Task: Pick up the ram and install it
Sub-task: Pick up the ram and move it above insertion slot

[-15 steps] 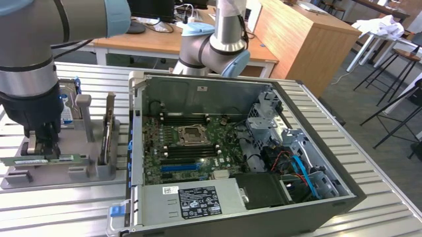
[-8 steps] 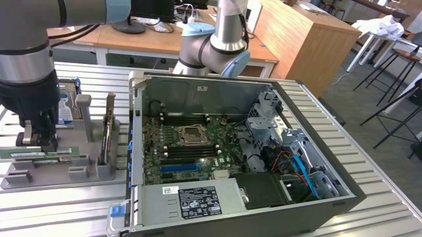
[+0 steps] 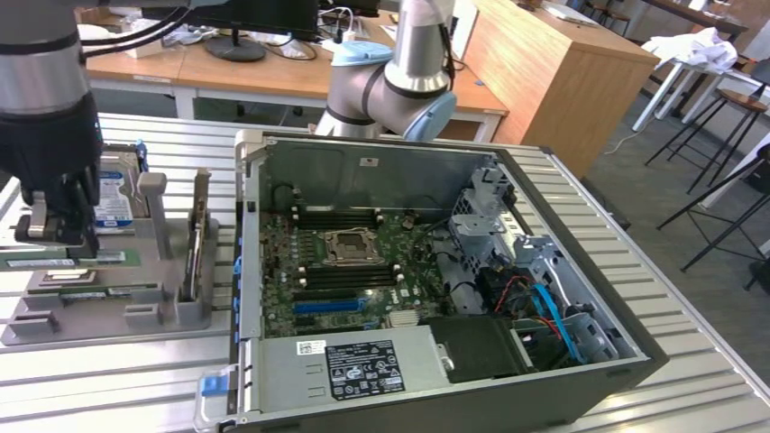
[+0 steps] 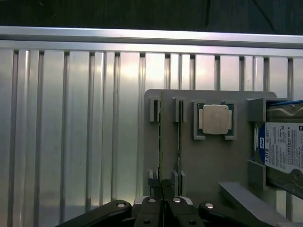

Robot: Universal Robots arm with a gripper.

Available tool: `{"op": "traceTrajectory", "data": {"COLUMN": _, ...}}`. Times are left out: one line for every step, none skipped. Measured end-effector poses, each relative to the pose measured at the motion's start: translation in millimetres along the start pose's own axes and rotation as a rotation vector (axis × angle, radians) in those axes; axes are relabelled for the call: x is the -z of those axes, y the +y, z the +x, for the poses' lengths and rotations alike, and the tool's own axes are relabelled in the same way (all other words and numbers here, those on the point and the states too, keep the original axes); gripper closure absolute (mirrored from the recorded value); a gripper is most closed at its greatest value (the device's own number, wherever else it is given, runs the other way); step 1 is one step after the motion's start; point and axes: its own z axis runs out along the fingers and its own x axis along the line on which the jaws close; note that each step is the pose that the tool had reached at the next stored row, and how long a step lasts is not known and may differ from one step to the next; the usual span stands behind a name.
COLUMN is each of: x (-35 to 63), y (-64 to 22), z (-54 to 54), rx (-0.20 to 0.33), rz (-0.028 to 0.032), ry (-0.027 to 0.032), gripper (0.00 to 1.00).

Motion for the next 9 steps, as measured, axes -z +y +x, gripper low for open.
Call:
{"op": "traceTrajectory", "data": {"x": 3.2, "y": 0.1, "z": 0.0, "rx": 0.000, "rz": 0.0000, "ry": 0.0000, "gripper": 0.89}}
{"op": "traceTrajectory", "data": {"x": 6.1, "y": 0.2, "z": -0.1, "rx": 0.000, "rz": 0.0000, "ry": 0.0000, "gripper": 0.89}}
{"op": "traceTrajectory", "data": {"x": 8.9, "y": 0.3, "z": -0.1, "rx": 0.000, "rz": 0.0001, "ry": -0.0001, "gripper": 0.89}}
{"op": "traceTrajectory", "data": {"x": 11.6, "y": 0.4, "z": -0.1, "rx": 0.000, "rz": 0.0001, "ry": 0.0000, "gripper": 0.89}}
{"op": "traceTrajectory", "data": {"x": 14.3, "y": 0.5, "z": -0.2, "rx": 0.000, "rz": 0.0000, "ry": 0.0000, "gripper": 0.89}}
{"op": "traceTrajectory", "data": {"x": 17.0, "y": 0.6, "z": -0.2, "rx": 0.000, "rz": 0.0000, "ry": 0.0000, "gripper": 0.89}}
{"op": "traceTrajectory", "data": {"x": 19.6, "y": 0.7, "z": -0.2, "rx": 0.000, "rz": 0.0000, "ry": 0.0000, "gripper": 0.89}}
{"op": "traceTrajectory", "data": {"x": 22.1, "y": 0.8, "z": -0.3, "rx": 0.000, "rz": 0.0000, "ry": 0.0000, "gripper": 0.89}}
{"op": "traceTrajectory", "data": {"x": 24.6, "y": 0.8, "z": -0.3, "rx": 0.000, "rz": 0.0001, "ry": -0.0001, "gripper": 0.89}}
